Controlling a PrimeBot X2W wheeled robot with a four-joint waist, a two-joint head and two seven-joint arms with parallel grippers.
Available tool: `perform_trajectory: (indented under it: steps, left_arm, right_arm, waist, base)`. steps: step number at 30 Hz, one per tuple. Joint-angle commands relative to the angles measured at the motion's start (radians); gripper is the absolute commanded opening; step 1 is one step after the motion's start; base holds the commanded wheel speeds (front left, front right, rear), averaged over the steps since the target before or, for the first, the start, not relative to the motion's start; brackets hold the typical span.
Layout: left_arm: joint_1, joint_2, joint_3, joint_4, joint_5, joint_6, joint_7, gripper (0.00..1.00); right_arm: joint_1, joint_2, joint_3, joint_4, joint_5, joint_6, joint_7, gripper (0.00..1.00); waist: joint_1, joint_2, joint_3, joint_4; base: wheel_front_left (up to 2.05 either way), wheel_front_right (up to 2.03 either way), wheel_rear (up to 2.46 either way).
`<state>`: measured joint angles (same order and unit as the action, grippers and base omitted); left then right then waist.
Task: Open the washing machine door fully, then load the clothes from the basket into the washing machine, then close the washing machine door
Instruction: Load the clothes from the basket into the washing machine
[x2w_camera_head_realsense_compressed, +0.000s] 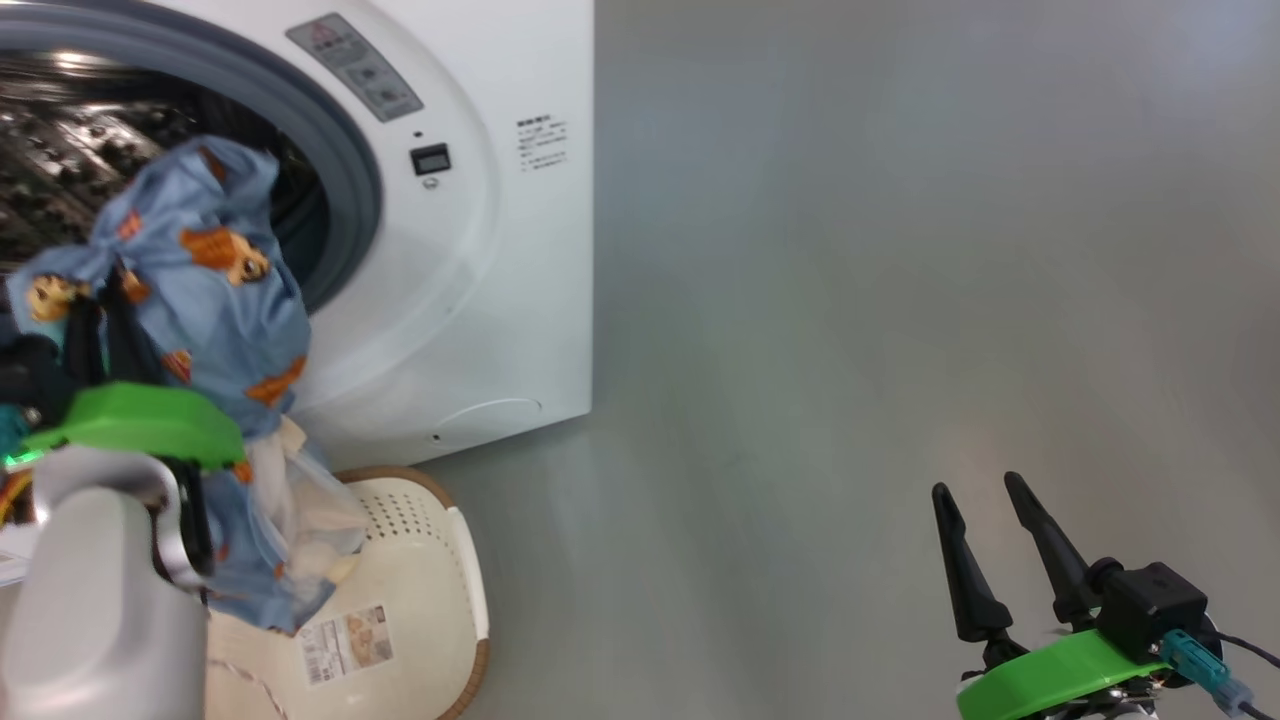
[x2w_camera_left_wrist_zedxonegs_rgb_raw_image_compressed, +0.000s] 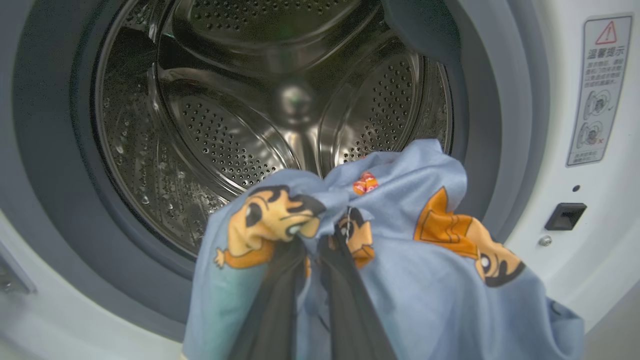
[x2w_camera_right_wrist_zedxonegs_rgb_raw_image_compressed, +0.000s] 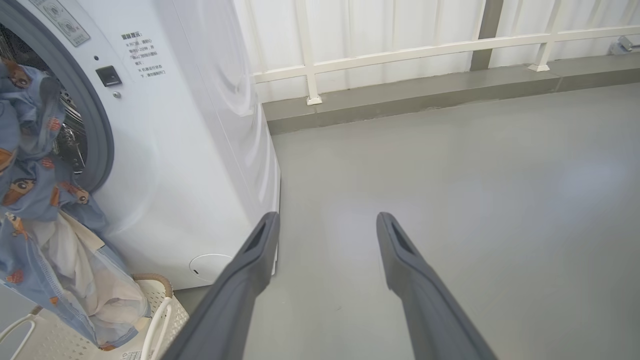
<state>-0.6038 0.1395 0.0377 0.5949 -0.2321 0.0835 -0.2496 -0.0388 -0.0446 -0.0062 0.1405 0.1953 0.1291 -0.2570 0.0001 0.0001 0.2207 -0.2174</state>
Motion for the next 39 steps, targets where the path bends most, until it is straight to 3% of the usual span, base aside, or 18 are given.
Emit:
perform_trajectory:
  steps: [1,17,28,39]
  left_arm:
    - [-0.064,0.052,0.033,0.005,0.012,0.0,-0.012,0.0]
    - [-0.377,0.176,0.068,0.296,0.045,0.04,-0.012,0.0]
    - [-0.613,0.232,0.046,0.374,0.071,0.029,-0.012,0.0]
    - [-0.725,0.291,0.034,0.413,0.097,0.044,-0.012,0.0]
  right_arm:
    - [-0.028,-0.006,0.036,-0.023,0.016,0.002,-0.005,1.0]
    - [-0.09,-0.006,0.131,-0.026,0.049,0.002,-0.005,1.0]
    - [-0.134,-0.006,0.176,-0.056,0.059,0.002,-0.005,1.0]
    - [-0.146,-0.006,0.229,-0.061,0.081,0.002,-0.005,1.0]
  waist:
    - [-0.0001,-0.0001,0.033,-0.03]
    - [-0.0001,-0.0001,0.189,-0.095]
    - [-0.0001,-0.0001,0.345,-0.118]
    - [-0.0001,-0.0001,0.381,-0.168]
  base:
    - [0.0,0.0,0.0]
    - [0.0,0.0,0.0]
    - [0.0,0.0,0.0]
    - [0.0,0.0,0.0]
